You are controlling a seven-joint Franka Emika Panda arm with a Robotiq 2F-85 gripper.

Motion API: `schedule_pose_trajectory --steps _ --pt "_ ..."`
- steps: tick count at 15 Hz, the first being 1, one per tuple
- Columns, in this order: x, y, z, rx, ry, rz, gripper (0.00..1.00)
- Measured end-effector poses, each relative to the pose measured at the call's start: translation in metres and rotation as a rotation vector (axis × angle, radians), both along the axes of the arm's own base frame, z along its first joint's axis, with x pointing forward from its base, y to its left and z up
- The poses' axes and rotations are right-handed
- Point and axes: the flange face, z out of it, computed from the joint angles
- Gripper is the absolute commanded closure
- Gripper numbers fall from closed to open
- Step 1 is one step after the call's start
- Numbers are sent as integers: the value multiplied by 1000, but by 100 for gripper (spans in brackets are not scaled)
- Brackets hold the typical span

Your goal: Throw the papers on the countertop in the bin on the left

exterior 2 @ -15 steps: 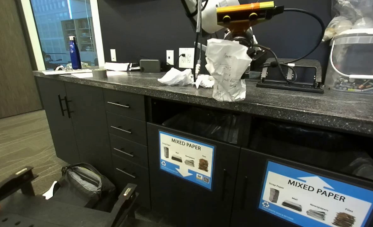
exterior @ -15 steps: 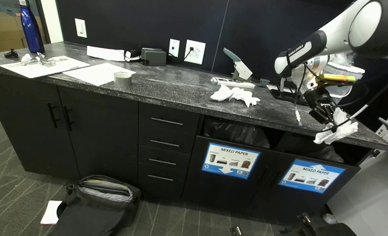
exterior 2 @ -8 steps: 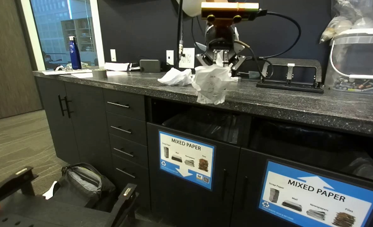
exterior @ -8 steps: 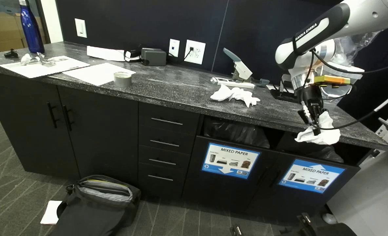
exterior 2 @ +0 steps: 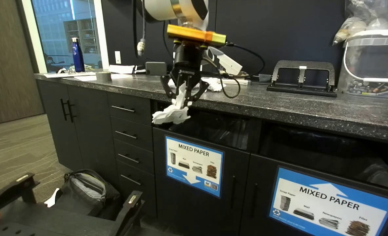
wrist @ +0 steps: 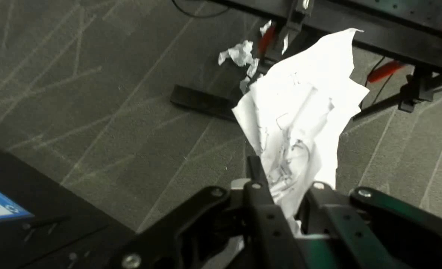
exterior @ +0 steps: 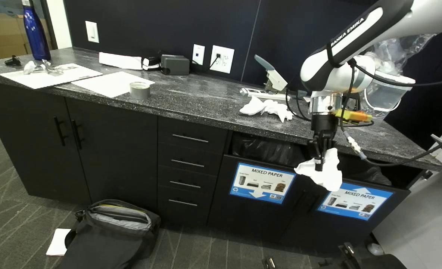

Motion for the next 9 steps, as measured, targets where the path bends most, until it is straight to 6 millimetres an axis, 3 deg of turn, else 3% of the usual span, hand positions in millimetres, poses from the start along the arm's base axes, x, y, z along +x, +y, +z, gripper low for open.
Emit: schedule_pose_trajectory --steps 4,9 --pt "-22 38 -34 30 -175 33 81" --pt "-21 65 -66 -6 -436 -62 81"
